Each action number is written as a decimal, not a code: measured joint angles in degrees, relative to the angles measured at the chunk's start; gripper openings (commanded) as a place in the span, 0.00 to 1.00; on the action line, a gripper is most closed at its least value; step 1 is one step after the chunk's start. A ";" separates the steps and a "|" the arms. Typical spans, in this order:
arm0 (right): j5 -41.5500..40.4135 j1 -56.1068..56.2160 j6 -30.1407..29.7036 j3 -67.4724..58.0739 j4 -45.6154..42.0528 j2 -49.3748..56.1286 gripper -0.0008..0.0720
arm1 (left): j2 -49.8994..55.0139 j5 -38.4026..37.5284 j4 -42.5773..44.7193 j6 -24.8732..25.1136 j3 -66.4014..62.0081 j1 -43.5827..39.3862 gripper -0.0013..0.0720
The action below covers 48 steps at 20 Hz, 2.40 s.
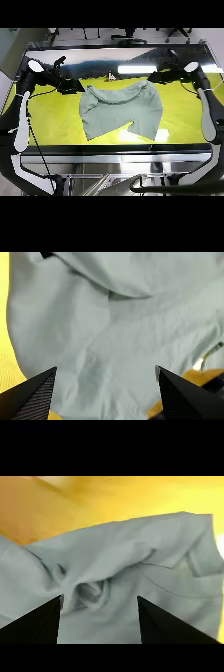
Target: Fold the shirts.
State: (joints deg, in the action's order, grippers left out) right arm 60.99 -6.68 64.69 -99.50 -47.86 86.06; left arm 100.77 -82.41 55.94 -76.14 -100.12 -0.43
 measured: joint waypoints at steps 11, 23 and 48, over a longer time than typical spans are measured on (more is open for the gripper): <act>17.90 -17.70 -0.04 0.68 -0.13 7.02 0.73 | -17.55 2.60 9.88 -6.73 33.57 -11.21 0.96; 24.13 -7.23 -3.13 0.92 0.94 14.82 0.05 | -21.16 15.67 11.96 -12.61 45.86 -18.97 0.95; 28.55 -6.45 -5.60 0.85 11.72 14.93 0.04 | -28.59 12.13 10.78 -11.91 43.32 -5.57 0.95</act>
State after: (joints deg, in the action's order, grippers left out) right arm 89.54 -13.13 59.09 -98.65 -36.14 100.99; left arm 72.18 -70.28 66.72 -88.05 -56.80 -6.00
